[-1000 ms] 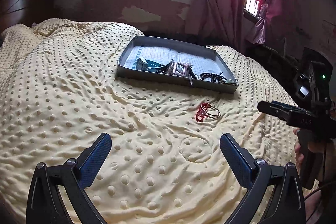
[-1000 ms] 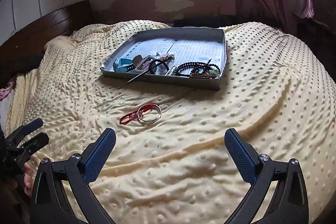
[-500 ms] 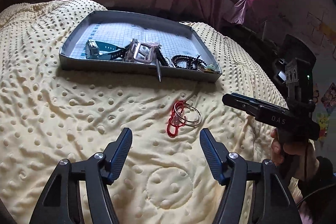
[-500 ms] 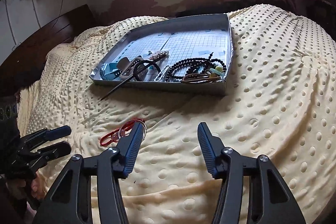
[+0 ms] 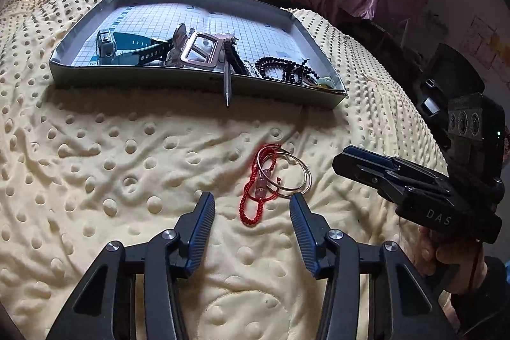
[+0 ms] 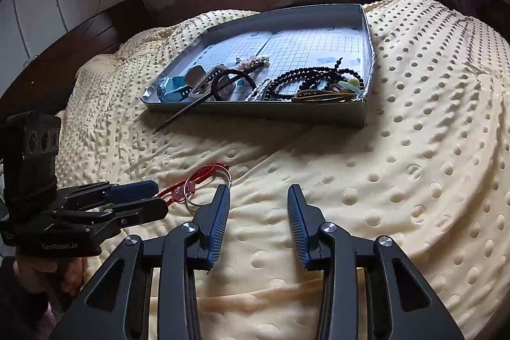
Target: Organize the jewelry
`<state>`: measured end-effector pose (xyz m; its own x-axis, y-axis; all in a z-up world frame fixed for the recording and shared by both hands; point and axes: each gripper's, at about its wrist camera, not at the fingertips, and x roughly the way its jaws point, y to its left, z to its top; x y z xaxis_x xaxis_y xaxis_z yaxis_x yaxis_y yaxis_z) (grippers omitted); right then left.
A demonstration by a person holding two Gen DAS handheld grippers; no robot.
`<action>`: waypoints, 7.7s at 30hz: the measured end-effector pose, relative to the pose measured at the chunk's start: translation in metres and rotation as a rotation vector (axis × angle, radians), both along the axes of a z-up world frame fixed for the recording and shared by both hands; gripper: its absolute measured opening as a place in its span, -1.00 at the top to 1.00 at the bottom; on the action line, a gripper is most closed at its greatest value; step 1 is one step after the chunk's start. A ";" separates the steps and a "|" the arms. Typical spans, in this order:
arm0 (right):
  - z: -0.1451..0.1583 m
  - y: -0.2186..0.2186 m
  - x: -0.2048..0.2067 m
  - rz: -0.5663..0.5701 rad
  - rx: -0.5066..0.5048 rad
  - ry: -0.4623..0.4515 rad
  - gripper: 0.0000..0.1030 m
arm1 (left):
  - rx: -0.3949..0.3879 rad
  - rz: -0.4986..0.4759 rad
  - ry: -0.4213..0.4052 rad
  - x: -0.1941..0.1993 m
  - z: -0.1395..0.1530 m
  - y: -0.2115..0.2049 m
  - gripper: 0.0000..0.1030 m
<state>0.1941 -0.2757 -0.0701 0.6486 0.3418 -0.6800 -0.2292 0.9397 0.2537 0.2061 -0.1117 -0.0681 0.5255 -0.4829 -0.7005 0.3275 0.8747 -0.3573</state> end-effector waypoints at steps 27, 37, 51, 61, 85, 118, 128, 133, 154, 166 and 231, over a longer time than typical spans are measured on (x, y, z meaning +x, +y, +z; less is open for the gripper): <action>-0.019 0.047 0.021 0.036 -0.087 0.108 0.49 | -0.003 0.048 0.049 -0.002 -0.009 0.006 0.88; -0.022 0.065 0.019 0.062 -0.219 0.122 0.69 | -0.009 0.087 0.029 -0.014 -0.002 0.015 0.90; -0.007 0.050 0.005 0.023 -0.151 0.026 0.94 | -0.070 0.149 -0.050 -0.032 0.016 0.034 0.91; 0.009 0.040 0.002 -0.030 -0.098 -0.054 0.94 | -0.100 0.134 -0.129 -0.046 0.032 0.036 0.91; 0.052 0.022 0.018 -0.135 0.013 -0.234 0.94 | -0.149 0.206 -0.297 -0.028 0.091 0.059 0.91; 0.018 0.039 0.123 -0.189 -0.033 -0.051 0.90 | -0.031 0.318 -0.114 0.106 0.054 0.048 0.90; 0.029 0.029 0.112 -0.202 -0.038 -0.085 0.37 | -0.010 0.342 -0.081 0.104 0.059 0.051 0.81; 0.040 0.023 0.103 -0.231 -0.066 -0.126 0.10 | -0.026 0.344 -0.117 0.095 0.068 0.056 -0.01; 0.125 0.007 -0.015 -0.251 0.017 -0.466 -0.98 | -0.098 0.397 -0.423 -0.018 0.128 0.094 -1.00; 0.137 0.020 -0.109 -0.244 -0.004 -0.636 -0.98 | -0.037 0.443 -0.573 -0.125 0.148 0.084 -1.00; 0.069 0.065 -0.231 -0.274 -0.076 -0.580 -0.98 | 0.051 0.511 -0.548 -0.246 0.072 0.107 -1.00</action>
<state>-0.0366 -0.2103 -0.0010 0.9749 0.0765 -0.2091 -0.0585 0.9942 0.0907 -0.0396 -0.0051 0.0036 0.9556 -0.0590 -0.2887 -0.0047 0.9766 -0.2151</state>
